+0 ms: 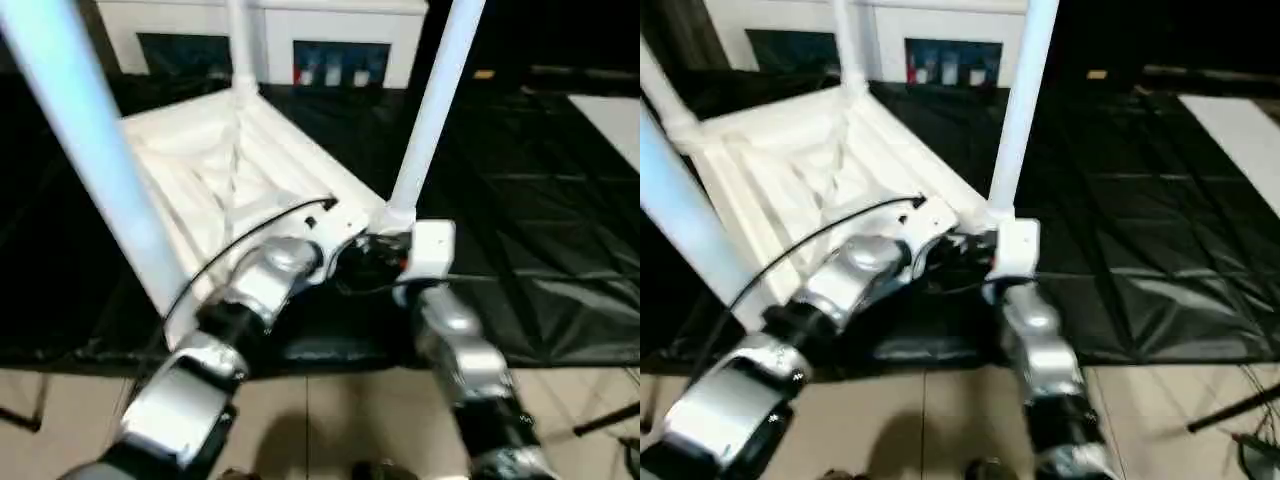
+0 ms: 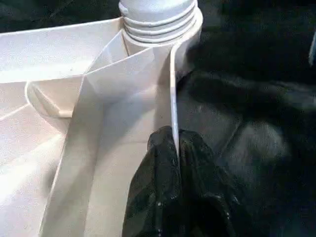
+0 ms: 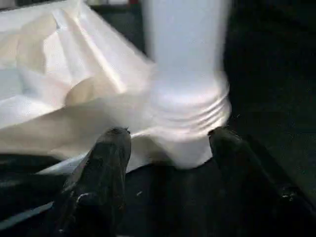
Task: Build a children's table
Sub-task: Rotate leg to tighten
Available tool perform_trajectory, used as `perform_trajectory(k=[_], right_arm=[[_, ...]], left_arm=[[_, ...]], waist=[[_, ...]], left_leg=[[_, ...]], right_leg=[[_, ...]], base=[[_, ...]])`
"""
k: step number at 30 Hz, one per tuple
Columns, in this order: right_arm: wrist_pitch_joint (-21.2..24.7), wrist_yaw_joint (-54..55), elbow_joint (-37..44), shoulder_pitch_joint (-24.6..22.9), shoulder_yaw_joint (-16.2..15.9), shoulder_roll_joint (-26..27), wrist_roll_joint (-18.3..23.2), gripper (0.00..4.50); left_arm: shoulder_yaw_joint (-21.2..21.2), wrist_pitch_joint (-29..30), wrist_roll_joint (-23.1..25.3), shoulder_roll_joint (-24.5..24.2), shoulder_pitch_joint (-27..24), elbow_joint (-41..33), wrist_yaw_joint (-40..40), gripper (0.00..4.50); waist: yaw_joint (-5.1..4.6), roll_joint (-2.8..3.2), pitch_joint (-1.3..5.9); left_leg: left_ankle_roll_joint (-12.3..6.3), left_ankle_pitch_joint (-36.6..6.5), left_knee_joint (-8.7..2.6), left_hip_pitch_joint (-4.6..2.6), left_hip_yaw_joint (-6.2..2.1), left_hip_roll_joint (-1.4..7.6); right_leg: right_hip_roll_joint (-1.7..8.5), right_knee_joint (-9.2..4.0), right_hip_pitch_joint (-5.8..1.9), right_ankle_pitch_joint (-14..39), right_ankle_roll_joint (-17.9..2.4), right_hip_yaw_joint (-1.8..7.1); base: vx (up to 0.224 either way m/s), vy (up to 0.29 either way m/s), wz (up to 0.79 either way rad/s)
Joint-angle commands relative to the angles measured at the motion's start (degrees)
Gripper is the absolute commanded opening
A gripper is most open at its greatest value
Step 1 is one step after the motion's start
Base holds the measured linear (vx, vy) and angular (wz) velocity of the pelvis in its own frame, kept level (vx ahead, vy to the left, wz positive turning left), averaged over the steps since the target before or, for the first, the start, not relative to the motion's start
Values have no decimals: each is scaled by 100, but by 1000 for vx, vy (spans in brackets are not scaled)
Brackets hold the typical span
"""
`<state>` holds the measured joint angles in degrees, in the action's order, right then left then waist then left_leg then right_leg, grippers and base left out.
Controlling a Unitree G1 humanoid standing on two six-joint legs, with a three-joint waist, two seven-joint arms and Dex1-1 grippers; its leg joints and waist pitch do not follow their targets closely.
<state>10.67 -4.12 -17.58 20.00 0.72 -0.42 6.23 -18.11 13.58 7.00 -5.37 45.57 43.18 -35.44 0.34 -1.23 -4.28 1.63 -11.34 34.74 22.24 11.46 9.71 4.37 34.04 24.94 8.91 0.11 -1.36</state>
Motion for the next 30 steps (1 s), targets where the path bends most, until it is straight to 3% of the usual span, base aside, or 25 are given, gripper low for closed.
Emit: perform_trajectory(k=[1,4,6,9,10,11,13,14,21,26,30], right_arm=[[44,-142,574,-243,-40,-189,-77,328],[177,-493,1307,-656,-68,-620,-63,360],[418,-1053,1786,-951,-101,-992,152,370],[812,-1878,2174,-1218,-181,-1536,502,390],[1045,-2564,2389,-1375,-251,-1988,813,400],[1171,-2888,2477,-1441,-283,-2215,966,400],[1306,-3365,2597,-1524,-367,-2559,1143,423],[1306,-3510,2609,-1536,-403,-2663,1139,423],[1218,-3785,2232,-1336,-452,-2696,1093,423],[1214,-3905,2118,-1262,-577,-2719,1108,423],[1109,-3970,1917,-1180,-708,-2709,879,387]], left_arm=[[-150,-311,-49,-69,-180,-378,-310,0],[-328,-380,-84,-361,-444,-816,-816,0],[-452,-425,-108,-625,-634,-1142,-1275,0],[-571,-504,-196,-925,-821,-1479,-1845,0],[-701,-591,-326,-1227,-985,-1808,-2450,0],[-757,-566,-386,-1372,-1060,-1976,-2712,0],[-827,-502,-425,-1557,-1136,-2207,-2989,0],[-838,-503,-443,-1599,-1152,-2271,-3071,0],[-812,-397,-451,-1594,-1162,-2409,-3103,0],[-817,-345,-462,-1616,-1182,-2492,-3124,0],[-817,-305,-462,-1627,-1185,-2529,-3140,0]], waist=[[55,-24,397],[69,-30,364],[102,-3,338],[134,-1,323],[134,-1,323],[153,3,330],[141,31,338],[146,12,340],[158,-35,331],[165,-32,352],[163,-31,360]], left_leg=[[-730,-497,-405,-119,-107,304],[-553,-855,-445,-144,-101,317],[-416,-1169,-479,-147,-120,324],[-353,-1313,-493,-152,-118,340],[-353,-1313,-493,-152,-118,340],[-358,-1281,-498,-142,-134,354],[-381,-1138,-484,-142,-117,348],[-389,-1143,-474,-154,-106,352],[-266,-1193,-469,-158,-92,343],[-353,-919,-447,-135,-94,333],[-423,-750,-432,-123,-92,327]], right_leg=[[331,-307,-377,272,-1626,186],[308,-356,-331,763,-1478,194],[311,-390,-335,1136,-1306,212],[323,-412,-307,1324,-1204,233],[323,-412,-307,1324,-1204,233],[330,-387,-355,1203,-1219,237],[319,-361,-321,910,-1358,230],[314,-358,-312,878,-1403,226],[329,-392,-284,1316,-1336,240],[327,-353,-307,1038,-1342,233],[324,-321,-321,812,-1421,222]], base=[[0,0,0],[0,0,0],[0,0,0],[0,0,0],[0,0,0],[0,0,0],[0,0,0],[0,0,0],[0,0,0],[0,0,0],[0,0,0]])
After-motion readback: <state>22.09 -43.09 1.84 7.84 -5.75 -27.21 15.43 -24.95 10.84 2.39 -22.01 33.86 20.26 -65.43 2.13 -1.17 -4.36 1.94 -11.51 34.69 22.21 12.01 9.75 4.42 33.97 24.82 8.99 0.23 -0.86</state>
